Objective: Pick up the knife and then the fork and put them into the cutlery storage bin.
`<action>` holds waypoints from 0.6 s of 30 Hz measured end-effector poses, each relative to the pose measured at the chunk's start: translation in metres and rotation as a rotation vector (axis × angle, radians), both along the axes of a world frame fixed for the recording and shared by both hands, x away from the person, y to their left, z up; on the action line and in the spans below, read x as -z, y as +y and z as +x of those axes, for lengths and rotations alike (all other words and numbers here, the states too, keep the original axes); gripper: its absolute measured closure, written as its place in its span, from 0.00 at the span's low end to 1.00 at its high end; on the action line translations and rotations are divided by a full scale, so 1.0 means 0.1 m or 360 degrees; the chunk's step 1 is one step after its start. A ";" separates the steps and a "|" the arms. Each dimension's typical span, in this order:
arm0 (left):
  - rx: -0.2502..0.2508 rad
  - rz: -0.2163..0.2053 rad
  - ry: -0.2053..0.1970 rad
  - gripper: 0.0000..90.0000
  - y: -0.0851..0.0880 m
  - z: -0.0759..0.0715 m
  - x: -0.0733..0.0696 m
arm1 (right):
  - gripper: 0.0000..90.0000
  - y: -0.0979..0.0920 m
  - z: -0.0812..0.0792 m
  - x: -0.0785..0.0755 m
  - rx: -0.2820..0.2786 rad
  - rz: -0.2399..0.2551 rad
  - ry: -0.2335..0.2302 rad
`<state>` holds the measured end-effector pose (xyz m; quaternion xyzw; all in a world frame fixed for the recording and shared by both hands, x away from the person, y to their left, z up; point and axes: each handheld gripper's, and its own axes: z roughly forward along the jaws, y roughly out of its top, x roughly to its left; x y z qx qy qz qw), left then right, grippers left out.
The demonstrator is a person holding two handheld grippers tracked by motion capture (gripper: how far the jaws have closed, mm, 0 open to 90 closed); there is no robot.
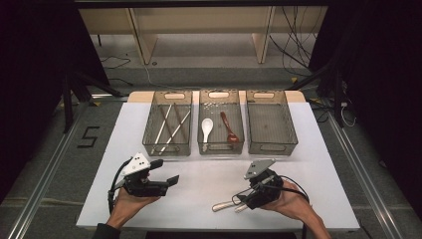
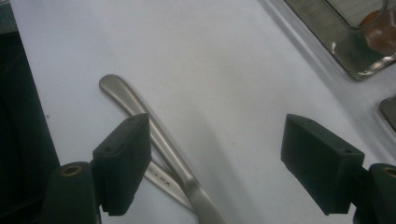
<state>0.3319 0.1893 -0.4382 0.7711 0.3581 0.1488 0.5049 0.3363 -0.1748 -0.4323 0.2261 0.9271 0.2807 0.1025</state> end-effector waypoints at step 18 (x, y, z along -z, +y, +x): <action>0.0010 -0.0010 -0.0016 0.19 0.02 -0.04 0.03 | 0.46 0.16 0.02 0.08 -0.0207 -0.0248 0.0065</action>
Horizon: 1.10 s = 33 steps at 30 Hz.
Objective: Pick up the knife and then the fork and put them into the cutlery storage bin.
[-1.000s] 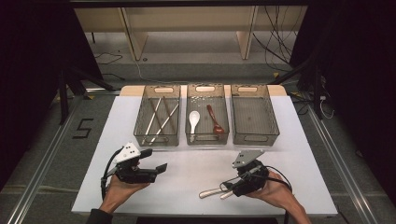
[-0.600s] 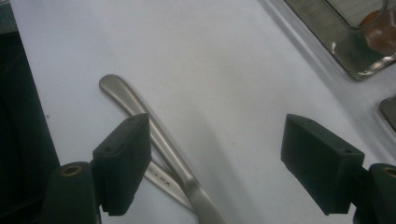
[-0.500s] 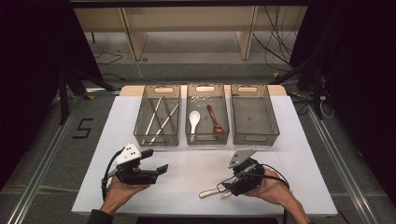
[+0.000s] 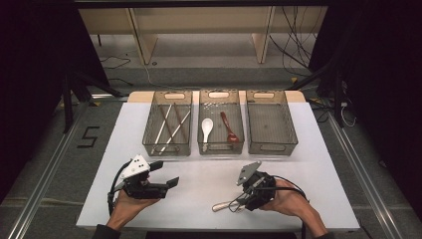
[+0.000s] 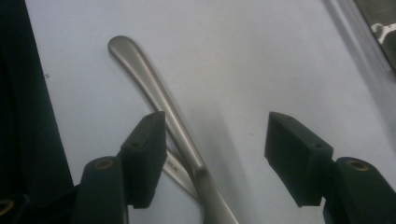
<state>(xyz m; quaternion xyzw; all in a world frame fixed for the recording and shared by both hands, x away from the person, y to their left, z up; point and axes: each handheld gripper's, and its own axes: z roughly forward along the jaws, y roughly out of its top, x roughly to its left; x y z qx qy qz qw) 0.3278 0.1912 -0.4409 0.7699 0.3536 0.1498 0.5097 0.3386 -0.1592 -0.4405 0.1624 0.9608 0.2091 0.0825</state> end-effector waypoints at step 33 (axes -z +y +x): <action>0.0004 0.0016 0.0016 0.19 0.00 0.01 0.02 | 0.65 0.19 0.07 0.14 -0.0254 -0.0263 0.0053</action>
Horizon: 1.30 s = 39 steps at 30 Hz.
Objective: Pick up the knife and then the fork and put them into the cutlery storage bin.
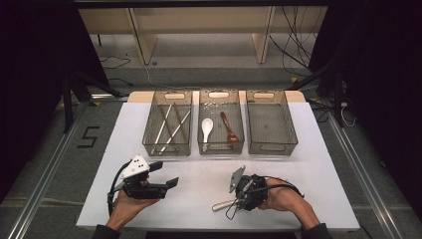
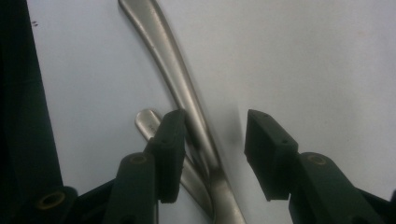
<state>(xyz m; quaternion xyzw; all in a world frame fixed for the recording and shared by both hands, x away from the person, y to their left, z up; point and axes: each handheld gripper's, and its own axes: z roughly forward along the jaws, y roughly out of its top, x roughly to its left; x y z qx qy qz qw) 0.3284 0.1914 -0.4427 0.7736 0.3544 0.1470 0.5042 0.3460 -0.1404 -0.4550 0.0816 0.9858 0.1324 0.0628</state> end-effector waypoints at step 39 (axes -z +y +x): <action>0.0004 0.0004 -0.0008 0.19 -0.01 0.00 0.00 | 0.89 0.13 0.14 0.02 0.0061 -0.0138 0.0171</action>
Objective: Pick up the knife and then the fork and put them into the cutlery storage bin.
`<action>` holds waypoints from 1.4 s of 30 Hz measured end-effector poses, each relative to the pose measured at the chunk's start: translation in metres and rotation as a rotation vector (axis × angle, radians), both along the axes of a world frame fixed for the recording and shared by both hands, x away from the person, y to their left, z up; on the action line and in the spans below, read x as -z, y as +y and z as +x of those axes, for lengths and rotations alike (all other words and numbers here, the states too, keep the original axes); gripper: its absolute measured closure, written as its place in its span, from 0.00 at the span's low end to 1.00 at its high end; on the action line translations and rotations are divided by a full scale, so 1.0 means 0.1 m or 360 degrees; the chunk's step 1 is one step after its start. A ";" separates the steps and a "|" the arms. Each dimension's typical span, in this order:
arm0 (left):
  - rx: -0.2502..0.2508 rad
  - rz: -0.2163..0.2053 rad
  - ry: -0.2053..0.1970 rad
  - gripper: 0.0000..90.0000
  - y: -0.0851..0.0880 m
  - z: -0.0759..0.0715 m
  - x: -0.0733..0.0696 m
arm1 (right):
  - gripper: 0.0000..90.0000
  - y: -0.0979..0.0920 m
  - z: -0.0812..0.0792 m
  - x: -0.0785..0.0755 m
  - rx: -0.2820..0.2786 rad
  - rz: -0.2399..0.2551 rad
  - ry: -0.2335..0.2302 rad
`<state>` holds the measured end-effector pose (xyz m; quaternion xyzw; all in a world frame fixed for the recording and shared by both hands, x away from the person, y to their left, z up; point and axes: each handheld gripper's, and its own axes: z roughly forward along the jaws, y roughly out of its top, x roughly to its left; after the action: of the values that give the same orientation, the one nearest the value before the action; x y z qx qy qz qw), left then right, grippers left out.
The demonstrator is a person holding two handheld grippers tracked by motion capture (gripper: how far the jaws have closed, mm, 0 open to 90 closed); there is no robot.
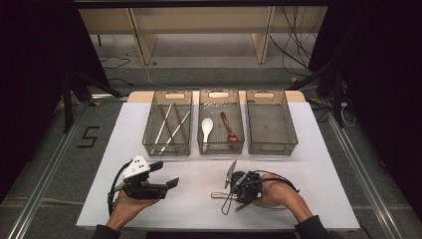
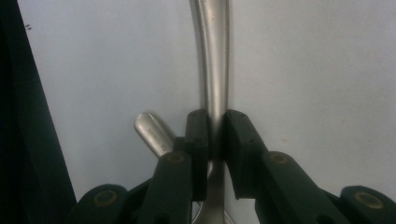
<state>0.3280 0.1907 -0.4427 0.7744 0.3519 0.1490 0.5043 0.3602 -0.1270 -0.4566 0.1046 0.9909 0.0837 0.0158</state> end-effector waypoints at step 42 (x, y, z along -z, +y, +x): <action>-0.0022 -0.0010 -0.0015 0.20 0.04 0.01 0.00 | 0.90 -0.41 0.14 -0.39 0.0500 0.0390 -0.0158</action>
<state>0.3286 0.1942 -0.4423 0.7695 0.3554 0.1549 0.5074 0.3737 -0.1680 -0.4172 0.2546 0.9428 0.2052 0.0647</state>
